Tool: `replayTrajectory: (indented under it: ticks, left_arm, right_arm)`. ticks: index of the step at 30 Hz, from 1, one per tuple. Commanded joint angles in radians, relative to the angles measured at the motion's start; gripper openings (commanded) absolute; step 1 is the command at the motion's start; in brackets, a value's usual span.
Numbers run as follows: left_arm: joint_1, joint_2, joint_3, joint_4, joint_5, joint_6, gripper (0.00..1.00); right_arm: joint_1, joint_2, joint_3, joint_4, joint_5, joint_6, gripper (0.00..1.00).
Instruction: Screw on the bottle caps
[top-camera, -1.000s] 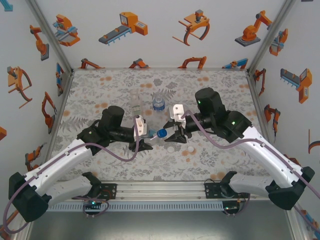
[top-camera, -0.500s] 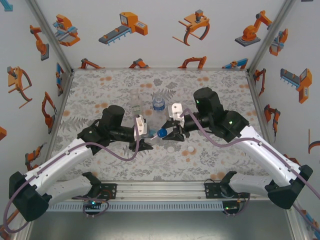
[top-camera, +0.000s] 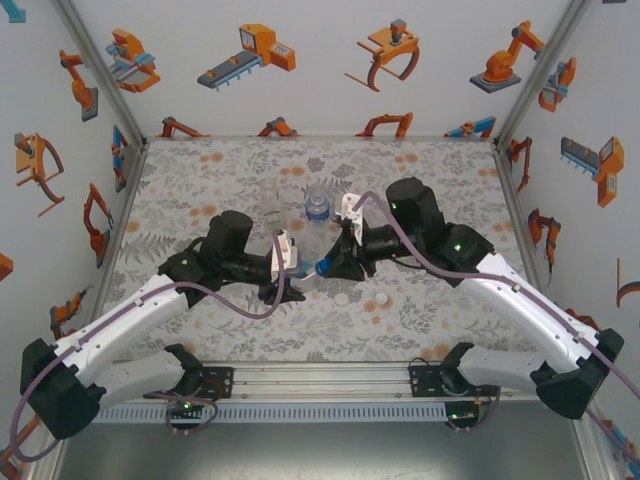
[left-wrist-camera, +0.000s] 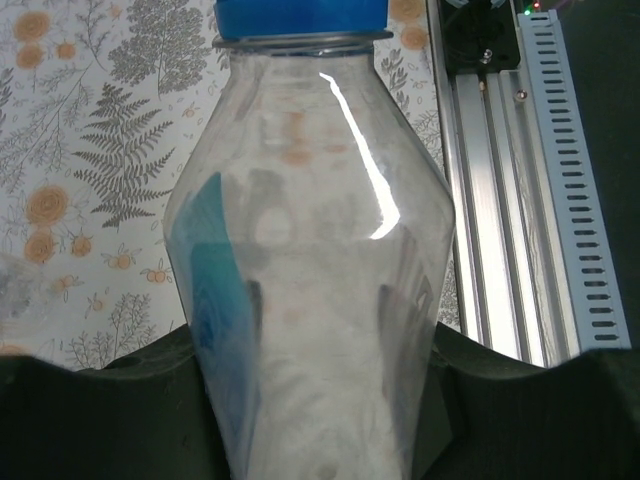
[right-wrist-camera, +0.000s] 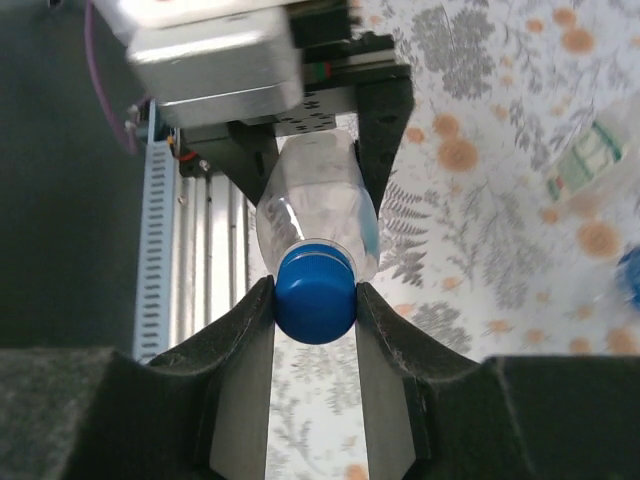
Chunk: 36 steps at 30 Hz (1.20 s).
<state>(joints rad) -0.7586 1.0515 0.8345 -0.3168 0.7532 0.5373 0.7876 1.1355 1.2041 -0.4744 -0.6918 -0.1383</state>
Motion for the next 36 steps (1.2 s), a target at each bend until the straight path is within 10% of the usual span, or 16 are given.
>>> replayTrajectory:
  ticks: [1,9,13,23,31,36]
  left_arm:
    - [-0.004,0.002,0.029,0.032,0.04,0.024,0.0]
    - [-0.004,0.015,0.015,0.098,0.02,0.002,0.0]
    - [-0.006,0.02,0.013,0.112,0.02,-0.006,0.0]
    - [-0.007,-0.002,0.012,0.088,0.022,0.001,0.0]
    - [-0.007,-0.023,0.015,0.062,0.05,0.003,0.0]
    - [-0.006,-0.028,0.021,0.036,0.088,0.005,0.0]
  right_arm:
    - [-0.001,-0.01,-0.027,0.043,0.187,0.403,0.0]
    - [-0.001,-0.001,-0.097,0.019,0.398,1.288,0.0]
    - [0.002,-0.012,-0.157,0.157,0.393,1.411,0.07]
    - [0.0,-0.035,0.005,0.026,0.387,0.95,0.5]
    - [0.001,-0.067,0.095,-0.027,0.266,0.344,0.59]
    - [0.0,-0.084,0.097,-0.08,-0.019,-0.104,0.61]
